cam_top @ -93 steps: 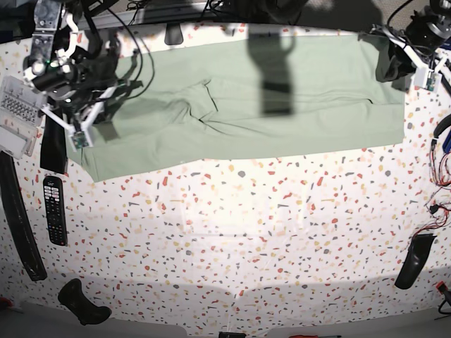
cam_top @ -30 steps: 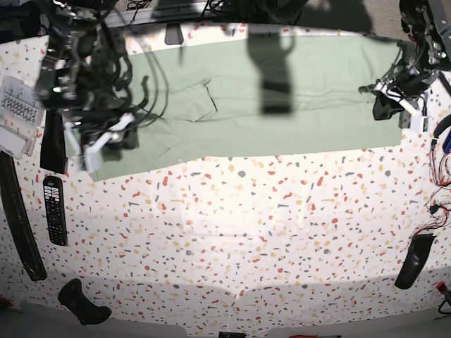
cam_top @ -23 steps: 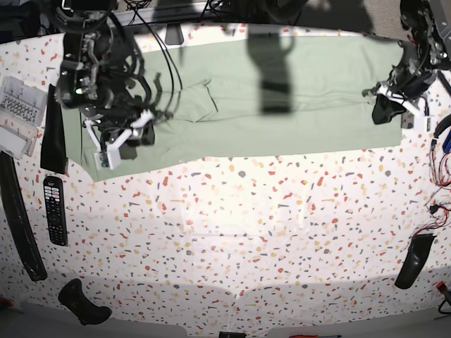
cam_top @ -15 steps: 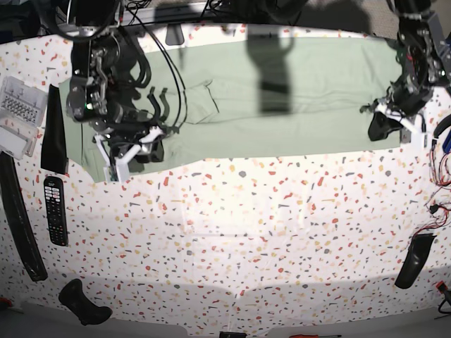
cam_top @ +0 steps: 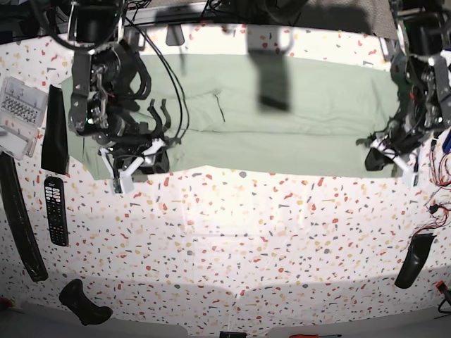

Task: Fold the T-shirt properly
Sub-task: 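Lift the strip edge with both grippers and fold it over lengthwise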

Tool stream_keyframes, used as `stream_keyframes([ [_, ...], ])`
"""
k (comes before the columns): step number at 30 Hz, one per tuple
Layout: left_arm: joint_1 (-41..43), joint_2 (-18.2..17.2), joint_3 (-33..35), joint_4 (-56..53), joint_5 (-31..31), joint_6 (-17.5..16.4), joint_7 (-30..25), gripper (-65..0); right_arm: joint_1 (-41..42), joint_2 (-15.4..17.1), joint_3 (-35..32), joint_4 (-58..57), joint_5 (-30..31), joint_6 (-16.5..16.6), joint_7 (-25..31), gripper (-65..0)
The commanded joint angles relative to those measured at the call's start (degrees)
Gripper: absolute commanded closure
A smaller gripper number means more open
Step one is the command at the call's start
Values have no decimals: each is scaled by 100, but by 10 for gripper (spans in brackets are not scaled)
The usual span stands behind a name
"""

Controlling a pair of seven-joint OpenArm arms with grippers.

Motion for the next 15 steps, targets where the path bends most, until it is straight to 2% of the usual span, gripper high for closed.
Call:
stream_keyframes([
  [1,190,83,190,-258,925,426,1016,0,28,26,-17,-284,-306,-125,-503,-180],
  [6,190,74,304,-258,927,555,951,0,173,24,-17,-848,-304,-129,-352,-180],
  [8,192,74,302,-258,925,553,999,0,179,31,-17,-682,-302,125,-238,-180],
  [10,195,76,302,-258,922,553,1045,0,166,28,-17,-234,-273,295,-199,-180],
  [15,195,79,302,-251,750,551,1032,0,188,31,-11,1572,-245,278,-446,-180],
])
